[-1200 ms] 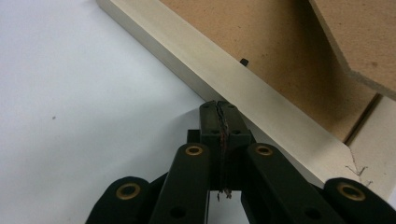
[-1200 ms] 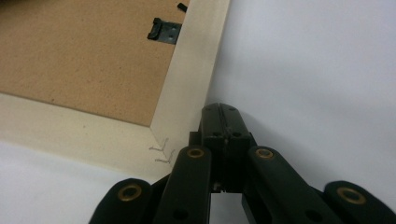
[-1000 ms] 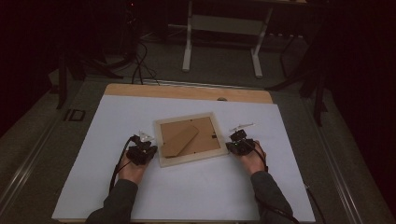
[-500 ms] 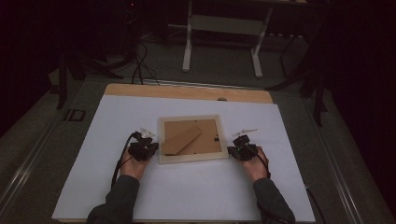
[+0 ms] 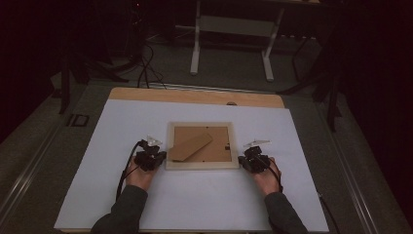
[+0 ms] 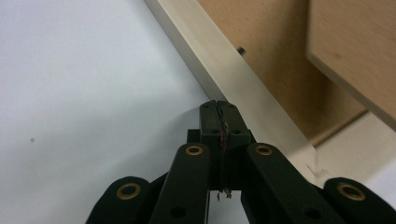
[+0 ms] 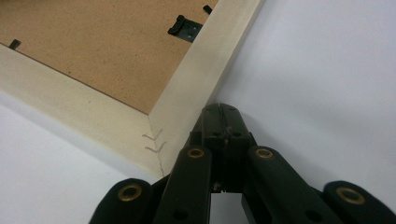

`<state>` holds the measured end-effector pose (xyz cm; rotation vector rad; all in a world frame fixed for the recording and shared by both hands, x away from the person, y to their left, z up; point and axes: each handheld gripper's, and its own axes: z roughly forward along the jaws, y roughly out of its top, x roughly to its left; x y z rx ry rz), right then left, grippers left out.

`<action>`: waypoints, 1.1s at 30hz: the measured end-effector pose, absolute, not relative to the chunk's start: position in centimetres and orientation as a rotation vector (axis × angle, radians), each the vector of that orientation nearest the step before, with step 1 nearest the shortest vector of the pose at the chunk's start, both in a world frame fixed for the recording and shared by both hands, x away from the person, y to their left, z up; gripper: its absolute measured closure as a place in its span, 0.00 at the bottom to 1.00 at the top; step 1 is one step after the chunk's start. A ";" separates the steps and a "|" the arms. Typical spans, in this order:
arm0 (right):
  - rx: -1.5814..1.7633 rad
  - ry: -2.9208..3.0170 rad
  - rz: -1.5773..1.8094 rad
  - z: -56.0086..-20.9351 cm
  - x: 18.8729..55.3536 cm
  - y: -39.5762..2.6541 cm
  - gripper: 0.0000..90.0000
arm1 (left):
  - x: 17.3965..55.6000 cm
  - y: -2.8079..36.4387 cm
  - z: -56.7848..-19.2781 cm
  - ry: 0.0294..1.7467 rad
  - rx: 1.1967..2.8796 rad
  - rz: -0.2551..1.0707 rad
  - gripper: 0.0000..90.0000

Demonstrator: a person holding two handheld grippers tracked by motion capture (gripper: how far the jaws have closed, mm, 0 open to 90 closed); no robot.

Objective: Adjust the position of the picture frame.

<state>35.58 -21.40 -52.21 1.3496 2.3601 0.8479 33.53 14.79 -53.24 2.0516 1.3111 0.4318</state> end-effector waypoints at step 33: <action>1.389 2.316 0.915 -52.6 34.0 -21.2 1.00 | 30.8 14.7 -53.0 1.277 2.060 0.500 1.00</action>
